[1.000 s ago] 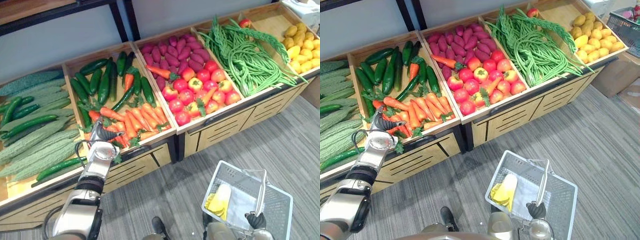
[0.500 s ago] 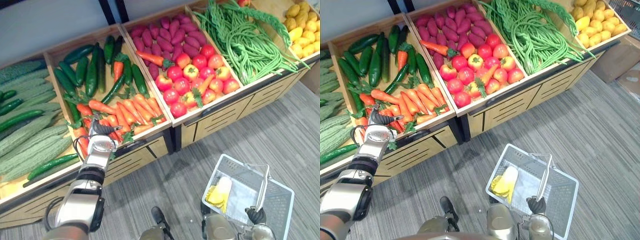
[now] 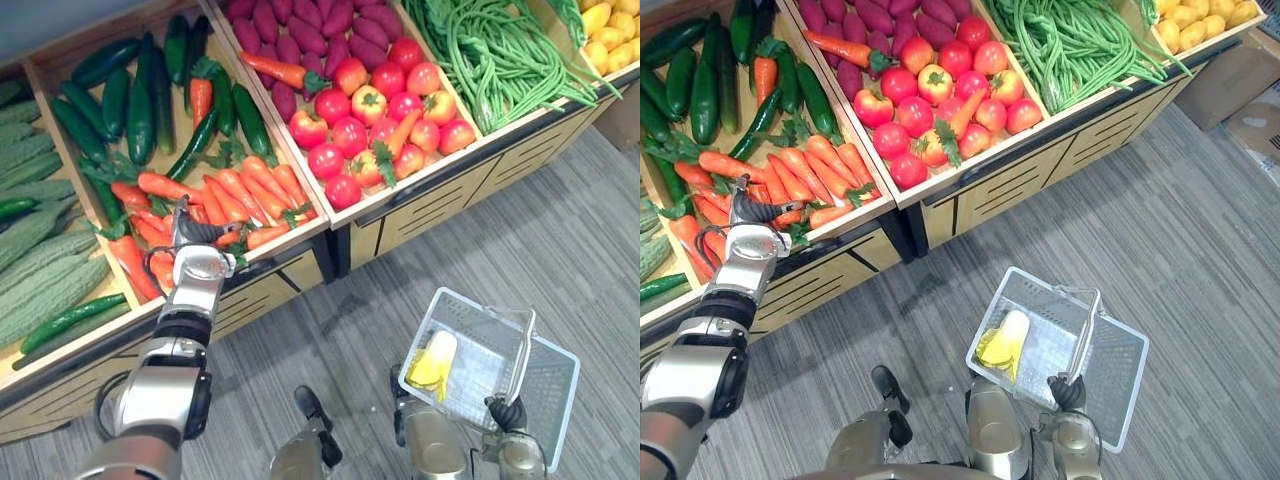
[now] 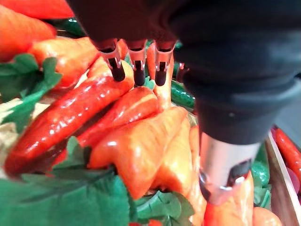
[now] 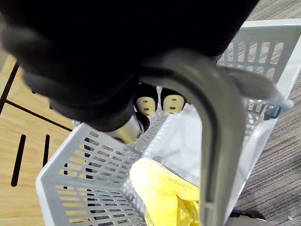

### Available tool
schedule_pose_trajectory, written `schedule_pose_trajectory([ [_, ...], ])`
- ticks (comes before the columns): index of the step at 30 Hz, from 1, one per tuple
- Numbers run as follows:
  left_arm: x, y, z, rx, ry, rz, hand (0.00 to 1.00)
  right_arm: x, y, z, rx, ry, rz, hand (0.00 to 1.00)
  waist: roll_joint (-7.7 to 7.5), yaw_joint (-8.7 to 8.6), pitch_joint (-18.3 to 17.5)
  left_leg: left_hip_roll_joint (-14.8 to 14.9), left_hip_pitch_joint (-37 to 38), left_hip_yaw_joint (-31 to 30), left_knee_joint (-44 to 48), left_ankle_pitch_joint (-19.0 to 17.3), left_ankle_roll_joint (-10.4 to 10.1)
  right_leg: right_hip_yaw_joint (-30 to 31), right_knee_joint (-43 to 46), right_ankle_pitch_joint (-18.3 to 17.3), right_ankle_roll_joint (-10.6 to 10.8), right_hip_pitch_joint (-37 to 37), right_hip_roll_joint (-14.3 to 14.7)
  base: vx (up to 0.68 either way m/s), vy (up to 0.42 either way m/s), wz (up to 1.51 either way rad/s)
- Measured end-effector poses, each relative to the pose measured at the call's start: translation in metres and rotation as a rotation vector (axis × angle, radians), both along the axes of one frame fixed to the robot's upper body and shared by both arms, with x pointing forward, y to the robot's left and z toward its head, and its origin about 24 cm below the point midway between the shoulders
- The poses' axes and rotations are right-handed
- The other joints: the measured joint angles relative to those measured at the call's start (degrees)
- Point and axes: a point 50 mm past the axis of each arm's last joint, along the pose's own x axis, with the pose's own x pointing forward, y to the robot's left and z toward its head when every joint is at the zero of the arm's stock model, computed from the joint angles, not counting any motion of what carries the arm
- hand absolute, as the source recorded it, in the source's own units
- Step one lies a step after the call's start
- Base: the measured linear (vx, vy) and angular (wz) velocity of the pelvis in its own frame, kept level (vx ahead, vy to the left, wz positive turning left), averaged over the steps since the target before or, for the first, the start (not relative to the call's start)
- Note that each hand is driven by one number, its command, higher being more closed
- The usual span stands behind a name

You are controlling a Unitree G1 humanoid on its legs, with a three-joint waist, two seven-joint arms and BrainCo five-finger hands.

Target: Pick vegetable in the basket

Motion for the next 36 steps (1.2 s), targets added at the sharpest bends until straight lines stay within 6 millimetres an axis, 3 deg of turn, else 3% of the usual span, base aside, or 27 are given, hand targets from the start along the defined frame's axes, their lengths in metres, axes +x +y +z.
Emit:
schedule_pose_trajectory([
  [5, 0.008, -0.001, 0.016, -0.008, -0.036, 0.056, 0.0, 0.015, 0.006, 0.009, 0.006, -0.063, 0.022, 1.0, -1.42, 0.09, 2.4, 1.0, -3.3, 0.8, 3.9, -0.9, 0.1, 0.7, 2.4, -0.2, -0.2, -3.2, 0.0, 0.02, -0.018, -0.05],
  [6, 0.009, 0.001, 0.018, -0.012, -0.02, 0.084, 1.0, 0.021, 0.007, 0.013, 0.007, -0.085, 0.03, 1.0, -1.67, 0.01, 2.9, 1.3, -4.4, 0.8, 4.7, -1.0, 0.1, 0.7, 2.9, -0.2, -0.2, -4.2, 0.1, -0.01, -0.038, -0.03],
  [16, 0.008, 0.026, 0.05, -0.073, -0.105, 0.267, 1.0, 0.036, 0.017, 0.021, 0.029, -0.138, 0.048, 1.0, -2.39, 0.14, 4.1, 3.2, -8.5, 4.0, 7.9, -3.0, 0.2, 1.9, 4.5, -0.2, -0.3, -8.8, 0.5, 0.0, -0.025, -0.07],
  [27, 0.01, 0.018, 0.04, -0.107, -0.073, 0.257, 1.0, 0.044, 0.028, 0.026, 0.035, -0.183, 0.108, 1.0, -2.49, 0.22, 4.1, 2.8, -7.9, 3.6, 8.8, -3.2, 0.4, 0.6, 4.7, -0.2, -0.3, -7.6, -0.3, 0.06, 0.004, 0.04],
  [36, 0.011, 0.009, 0.029, -0.066, -0.036, 0.206, 1.0, 0.037, 0.027, 0.023, 0.022, -0.165, 0.11, 1.0, -2.58, 0.71, 3.8, 1.6, -4.9, 2.3, 7.2, -3.2, 0.6, -1.5, 4.6, -0.2, -0.3, -4.1, -1.6, 0.02, 0.001, 0.09],
])
